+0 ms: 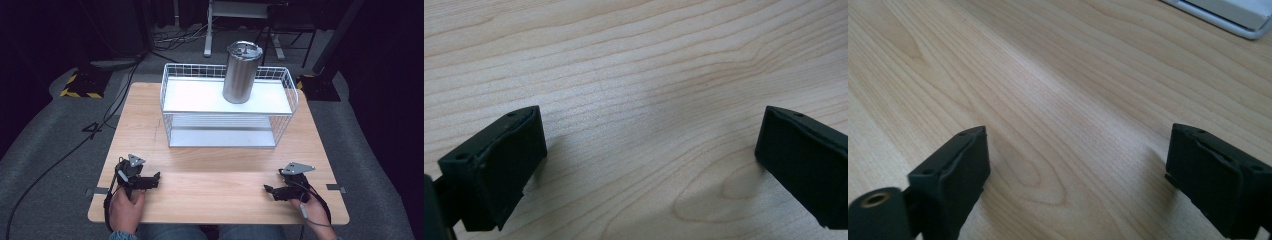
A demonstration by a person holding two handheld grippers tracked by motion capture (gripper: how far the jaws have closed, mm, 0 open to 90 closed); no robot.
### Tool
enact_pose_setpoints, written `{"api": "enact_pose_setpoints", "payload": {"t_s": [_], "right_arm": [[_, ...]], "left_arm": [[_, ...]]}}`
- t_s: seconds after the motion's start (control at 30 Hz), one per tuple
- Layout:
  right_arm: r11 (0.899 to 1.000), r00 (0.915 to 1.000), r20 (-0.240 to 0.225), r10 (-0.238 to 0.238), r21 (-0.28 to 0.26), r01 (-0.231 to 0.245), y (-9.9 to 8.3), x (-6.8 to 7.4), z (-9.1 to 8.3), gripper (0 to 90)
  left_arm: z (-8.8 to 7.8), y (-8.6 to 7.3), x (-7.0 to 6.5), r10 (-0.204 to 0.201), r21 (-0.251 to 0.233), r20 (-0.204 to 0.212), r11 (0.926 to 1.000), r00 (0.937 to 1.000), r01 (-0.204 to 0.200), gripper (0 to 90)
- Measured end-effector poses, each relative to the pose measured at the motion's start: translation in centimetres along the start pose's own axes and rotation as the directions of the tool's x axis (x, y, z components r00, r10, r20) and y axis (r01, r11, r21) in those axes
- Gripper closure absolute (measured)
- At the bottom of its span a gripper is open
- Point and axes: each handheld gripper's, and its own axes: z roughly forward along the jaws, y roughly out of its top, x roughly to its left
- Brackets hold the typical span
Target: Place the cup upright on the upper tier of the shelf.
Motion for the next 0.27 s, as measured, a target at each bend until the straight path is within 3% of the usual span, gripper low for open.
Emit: {"api": "enact_pose_setpoints", "payload": {"t_s": [0.27], "right_arm": [[1.000,1.0000,0.007,0.006,-0.022,-0.005,-0.22,-0.04,0.20,6.8]], "left_arm": [[0.00,0.00,0.00,0.000,0.000,0.000,1.0000,1.0000,0.000,0.5]]}}
